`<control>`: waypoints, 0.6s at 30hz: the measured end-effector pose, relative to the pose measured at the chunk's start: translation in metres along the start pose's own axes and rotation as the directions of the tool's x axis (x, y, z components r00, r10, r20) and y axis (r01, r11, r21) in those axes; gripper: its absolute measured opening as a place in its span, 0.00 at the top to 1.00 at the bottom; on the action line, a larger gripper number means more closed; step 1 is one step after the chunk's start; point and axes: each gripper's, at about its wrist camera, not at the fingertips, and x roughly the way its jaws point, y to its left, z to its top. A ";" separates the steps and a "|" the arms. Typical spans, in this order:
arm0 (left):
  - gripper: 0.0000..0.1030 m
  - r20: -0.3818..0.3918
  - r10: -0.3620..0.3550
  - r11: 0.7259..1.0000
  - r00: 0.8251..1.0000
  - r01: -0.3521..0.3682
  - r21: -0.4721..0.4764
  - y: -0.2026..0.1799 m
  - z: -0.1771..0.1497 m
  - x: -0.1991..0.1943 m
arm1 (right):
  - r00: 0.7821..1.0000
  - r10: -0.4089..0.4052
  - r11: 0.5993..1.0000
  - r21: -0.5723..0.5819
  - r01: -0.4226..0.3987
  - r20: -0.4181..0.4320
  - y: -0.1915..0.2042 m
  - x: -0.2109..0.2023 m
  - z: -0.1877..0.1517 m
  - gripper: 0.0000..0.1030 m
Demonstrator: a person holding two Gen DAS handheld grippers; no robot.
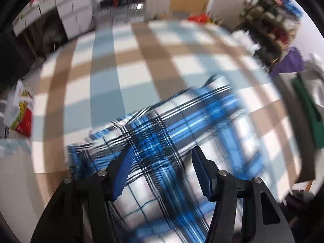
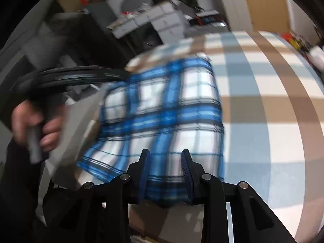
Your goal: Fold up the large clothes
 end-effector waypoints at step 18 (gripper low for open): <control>0.46 0.125 0.058 0.998 0.990 -0.061 0.018 -0.024 -0.098 -0.047 | 0.994 -0.028 0.992 0.124 0.015 0.101 -0.021 -0.023 0.028 0.68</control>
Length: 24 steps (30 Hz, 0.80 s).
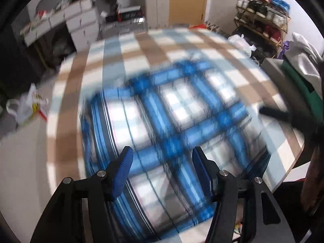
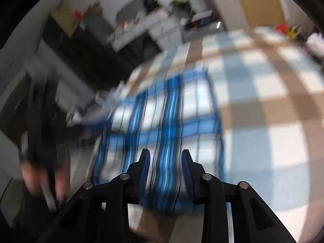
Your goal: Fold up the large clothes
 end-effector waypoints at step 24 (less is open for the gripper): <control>0.46 -0.030 -0.004 0.992 1.000 0.000 -0.125 0.027 -0.010 0.037 | 0.925 -0.141 0.975 -0.214 0.067 -0.352 0.044 0.068 -0.011 0.71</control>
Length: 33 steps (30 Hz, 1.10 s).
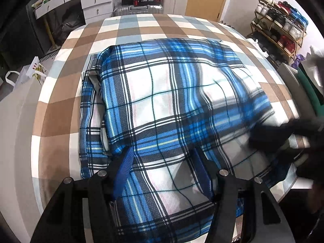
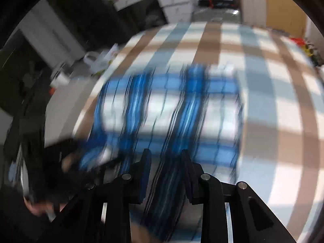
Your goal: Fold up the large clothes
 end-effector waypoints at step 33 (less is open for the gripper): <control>0.37 -0.061 0.041 0.987 0.997 -0.031 0.157 -0.036 -0.008 0.009 | 0.937 0.340 0.890 0.293 -0.349 0.084 -0.057 0.010 -0.033 0.72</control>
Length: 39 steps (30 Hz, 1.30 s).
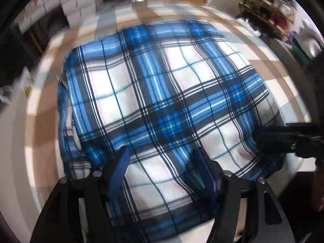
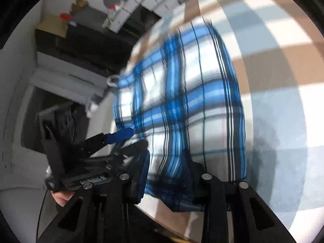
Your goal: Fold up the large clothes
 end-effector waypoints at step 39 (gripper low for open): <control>0.56 0.023 -0.423 0.851 0.906 0.406 -0.333 0.099 0.033 0.023 | 0.988 -0.105 0.994 0.024 0.103 0.110 -0.033 -0.030 0.027 0.39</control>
